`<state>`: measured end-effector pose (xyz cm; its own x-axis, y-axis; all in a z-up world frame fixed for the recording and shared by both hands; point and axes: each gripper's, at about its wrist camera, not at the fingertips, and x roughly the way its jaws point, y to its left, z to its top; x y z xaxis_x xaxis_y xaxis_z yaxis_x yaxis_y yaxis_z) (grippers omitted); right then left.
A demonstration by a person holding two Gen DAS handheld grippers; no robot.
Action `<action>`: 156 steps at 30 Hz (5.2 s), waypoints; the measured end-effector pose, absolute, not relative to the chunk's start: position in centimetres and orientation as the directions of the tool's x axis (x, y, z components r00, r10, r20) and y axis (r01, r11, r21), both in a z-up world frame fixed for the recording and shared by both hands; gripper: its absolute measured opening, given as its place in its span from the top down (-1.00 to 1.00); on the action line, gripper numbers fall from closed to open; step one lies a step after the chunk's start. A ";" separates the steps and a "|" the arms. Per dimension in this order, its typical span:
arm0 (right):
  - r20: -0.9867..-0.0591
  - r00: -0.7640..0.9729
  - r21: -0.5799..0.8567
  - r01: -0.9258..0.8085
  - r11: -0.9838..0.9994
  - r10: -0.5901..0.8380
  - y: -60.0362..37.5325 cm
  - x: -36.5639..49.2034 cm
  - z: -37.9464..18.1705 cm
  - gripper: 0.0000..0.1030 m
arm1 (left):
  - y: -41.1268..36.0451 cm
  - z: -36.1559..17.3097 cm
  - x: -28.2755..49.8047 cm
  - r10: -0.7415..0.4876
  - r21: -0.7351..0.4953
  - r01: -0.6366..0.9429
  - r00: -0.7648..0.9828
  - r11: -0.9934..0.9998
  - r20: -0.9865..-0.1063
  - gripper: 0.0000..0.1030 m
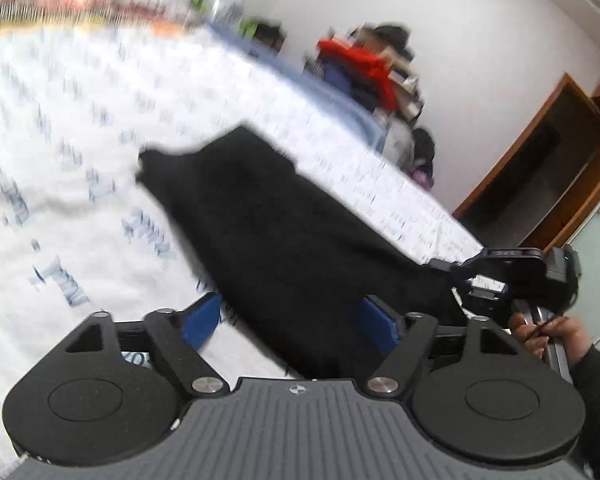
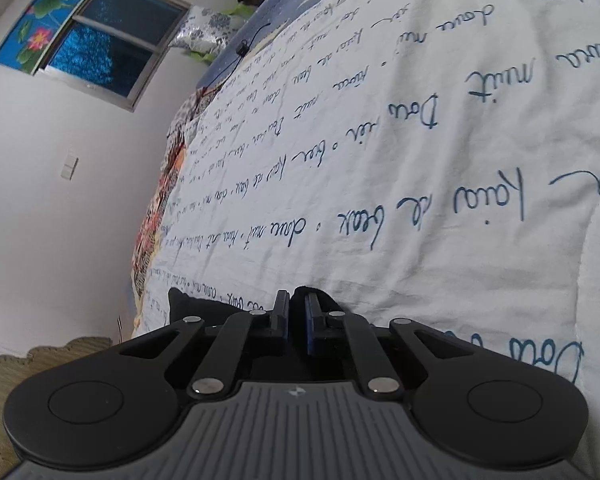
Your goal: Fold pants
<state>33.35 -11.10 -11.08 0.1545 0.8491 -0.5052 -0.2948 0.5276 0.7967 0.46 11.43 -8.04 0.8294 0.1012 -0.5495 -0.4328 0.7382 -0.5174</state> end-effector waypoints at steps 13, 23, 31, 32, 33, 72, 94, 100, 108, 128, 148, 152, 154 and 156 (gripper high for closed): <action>-0.509 0.108 0.810 -0.276 0.517 0.854 -11.6 34.0 -10.6 0.80 | 13.5 -10.1 2.2 0.087 -0.517 -0.428 0.825 0.741 -0.558 0.48; -0.588 0.250 0.727 -0.252 0.638 0.769 -11.5 34.7 -11.8 0.91 | 12.6 -10.1 1.9 0.138 -0.480 -0.437 0.831 0.761 -0.538 0.46; -0.406 0.262 0.822 -0.315 0.475 0.876 -12.1 30.0 -7.6 0.19 | 14.8 -7.2 0.1 0.179 -0.521 -0.447 0.856 0.727 -0.485 0.11; -0.422 0.238 0.819 -0.314 0.480 0.875 -11.5 29.6 -7.8 0.00 | 15.9 -7.5 0.4 0.191 -0.543 -0.480 0.843 0.690 -0.502 -0.09; -0.434 0.232 0.809 -0.324 0.490 0.871 -11.1 29.3 -7.9 -0.16 | 17.0 -7.7 0.8 0.202 -0.562 -0.514 0.828 0.649 -0.524 -0.12; -0.291 0.522 0.877 -0.189 0.442 0.802 -19.5 16.3 -13.5 -0.31 | 11.2 -3.9 6.8 0.059 -0.309 -0.202 0.907 0.929 -0.416 -0.61; -0.479 0.872 0.547 0.201 0.812 0.106 -38.7 4.4 -9.0 -0.45 | -3.6 -2.4 9.3 -0.179 0.015 0.209 0.866 0.978 -0.466 -0.70; -0.562 0.823 0.284 0.282 0.917 -0.079 -40.7 3.3 -9.7 -0.44 | -13.4 -4.4 13.4 -0.401 -0.023 0.487 0.692 0.873 -0.601 -0.68; -0.583 0.812 0.219 0.190 0.957 -0.028 -42.7 1.4 -13.2 -0.46 | -16.1 -7.8 18.8 -0.366 -0.075 0.461 0.584 0.884 -0.724 -0.98; -0.390 0.915 0.847 0.309 0.433 0.108 -52.8 -0.4 -14.8 -0.62 | -17.0 -8.9 15.4 -0.432 -0.032 0.546 0.625 0.837 -0.650 -1.00; -0.167 0.942 0.972 0.107 0.210 0.290 -52.4 0.2 -15.8 -0.96 | -15.8 -9.2 15.0 -0.486 -0.091 0.544 0.646 0.834 -0.589 -0.98; -0.118 0.980 0.986 0.097 0.138 0.158 -53.8 0.0 -16.8 -0.95 | -15.7 -9.2 15.0 -0.488 -0.095 0.544 0.646 0.834 -0.587 -0.98; -0.204 0.956 0.949 0.140 0.283 0.210 -52.4 1.2 -15.5 -0.95 | -15.7 -9.2 15.0 -0.489 -0.096 0.544 0.645 0.834 -0.587 -0.98; -0.294 0.934 0.880 0.181 0.439 0.204 -50.7 2.0 -14.4 -0.95 | -15.6 -9.2 15.0 -0.488 -0.095 0.544 0.646 0.834 -0.587 -0.98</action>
